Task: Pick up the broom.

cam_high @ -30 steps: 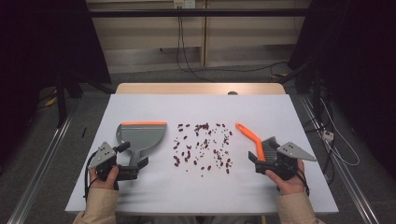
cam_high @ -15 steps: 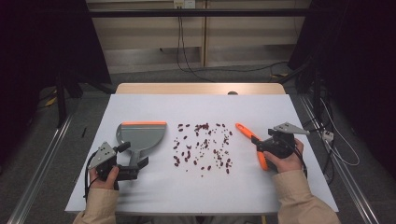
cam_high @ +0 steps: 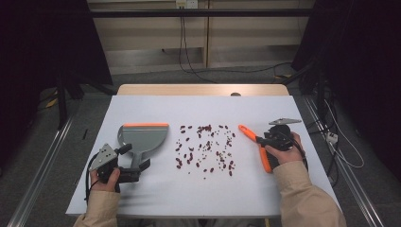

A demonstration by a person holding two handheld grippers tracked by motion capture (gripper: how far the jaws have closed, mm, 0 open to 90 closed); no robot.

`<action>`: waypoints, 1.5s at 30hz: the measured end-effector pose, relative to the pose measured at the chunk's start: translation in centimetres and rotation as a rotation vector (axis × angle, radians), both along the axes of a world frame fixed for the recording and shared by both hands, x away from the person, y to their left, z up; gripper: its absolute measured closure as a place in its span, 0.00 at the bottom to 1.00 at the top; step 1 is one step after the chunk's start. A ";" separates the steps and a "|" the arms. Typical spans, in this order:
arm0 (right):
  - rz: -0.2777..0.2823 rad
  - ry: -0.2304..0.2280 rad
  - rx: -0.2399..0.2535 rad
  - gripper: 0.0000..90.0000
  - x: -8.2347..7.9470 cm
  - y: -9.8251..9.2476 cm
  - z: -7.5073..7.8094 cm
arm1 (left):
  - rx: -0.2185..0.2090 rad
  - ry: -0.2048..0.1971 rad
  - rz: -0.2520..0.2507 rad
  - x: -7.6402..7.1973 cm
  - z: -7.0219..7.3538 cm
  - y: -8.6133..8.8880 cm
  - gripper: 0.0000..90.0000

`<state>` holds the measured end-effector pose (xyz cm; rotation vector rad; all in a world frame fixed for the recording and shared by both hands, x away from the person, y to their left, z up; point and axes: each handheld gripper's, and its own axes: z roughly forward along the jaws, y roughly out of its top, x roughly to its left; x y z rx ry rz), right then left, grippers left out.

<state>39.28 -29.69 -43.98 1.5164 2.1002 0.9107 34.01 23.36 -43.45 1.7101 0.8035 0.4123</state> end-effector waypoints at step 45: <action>-0.008 0.096 0.034 0.78 1.4 -0.2 1.0 | 0.004 -0.013 0.005 0.0 0.1 0.1 0.03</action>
